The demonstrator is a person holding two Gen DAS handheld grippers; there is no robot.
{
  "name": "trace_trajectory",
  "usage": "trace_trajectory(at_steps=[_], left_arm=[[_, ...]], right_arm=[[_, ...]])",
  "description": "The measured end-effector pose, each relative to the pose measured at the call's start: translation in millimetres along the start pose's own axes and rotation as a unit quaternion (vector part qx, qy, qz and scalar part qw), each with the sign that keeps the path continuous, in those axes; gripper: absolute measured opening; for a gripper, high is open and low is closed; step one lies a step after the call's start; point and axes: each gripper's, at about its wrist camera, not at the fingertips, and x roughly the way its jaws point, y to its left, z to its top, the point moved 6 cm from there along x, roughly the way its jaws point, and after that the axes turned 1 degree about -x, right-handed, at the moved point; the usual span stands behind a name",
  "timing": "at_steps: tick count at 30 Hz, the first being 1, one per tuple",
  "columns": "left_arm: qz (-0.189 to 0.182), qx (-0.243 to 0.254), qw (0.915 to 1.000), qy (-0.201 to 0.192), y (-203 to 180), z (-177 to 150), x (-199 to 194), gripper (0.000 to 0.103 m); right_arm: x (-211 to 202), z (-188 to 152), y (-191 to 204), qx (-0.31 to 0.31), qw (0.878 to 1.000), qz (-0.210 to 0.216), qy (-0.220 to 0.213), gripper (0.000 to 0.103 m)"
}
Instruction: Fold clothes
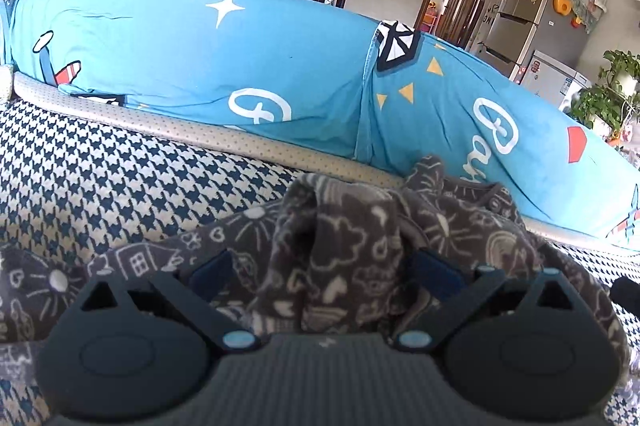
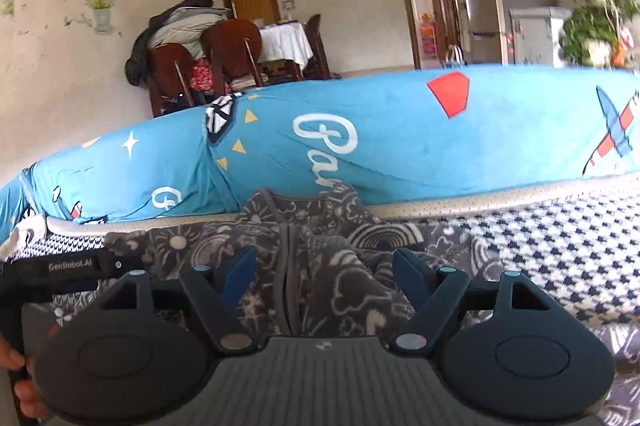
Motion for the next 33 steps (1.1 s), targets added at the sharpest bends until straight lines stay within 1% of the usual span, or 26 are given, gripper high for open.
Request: trace_trajectory(at_steps=[4,10,15,19,21,27,33], left_arm=[[0.004,0.007,1.0000,0.002,4.2,-6.4,-14.7,0.103],[0.010,0.012,0.9999,0.005,11.1,-16.0,-34.0,0.103],[0.017,0.013,0.9997,0.008,16.0,-22.1,-44.9,0.103],[0.018,0.001,0.9998,0.011,20.3,-22.4,-45.5,0.103],[0.018,-0.005,0.9997,0.014,22.3,-21.8,-44.7,0.103],[0.017,-0.024,0.9994,0.020,28.4,-19.2,-43.9,0.103],[0.017,-0.035,0.9988,0.029,30.5,-19.0,-42.7,0.103]], right_arm=[[-19.3,-6.3,10.6,-0.016,1.000,0.001,-0.011,0.076],[-26.4,-25.4,35.9,-0.035,0.999,0.035,0.014,0.076],[-19.6,-42.9,65.3,-0.084,0.994,0.066,0.029,0.075],[-10.0,-56.3,85.3,-0.106,0.989,0.094,0.043,0.064],[-3.4,-62.4,94.5,-0.116,0.986,0.107,0.051,0.060],[14.9,-80.4,119.2,-0.159,0.976,0.130,0.066,0.060],[40.0,-95.6,134.4,-0.194,0.969,0.129,0.077,0.060]])
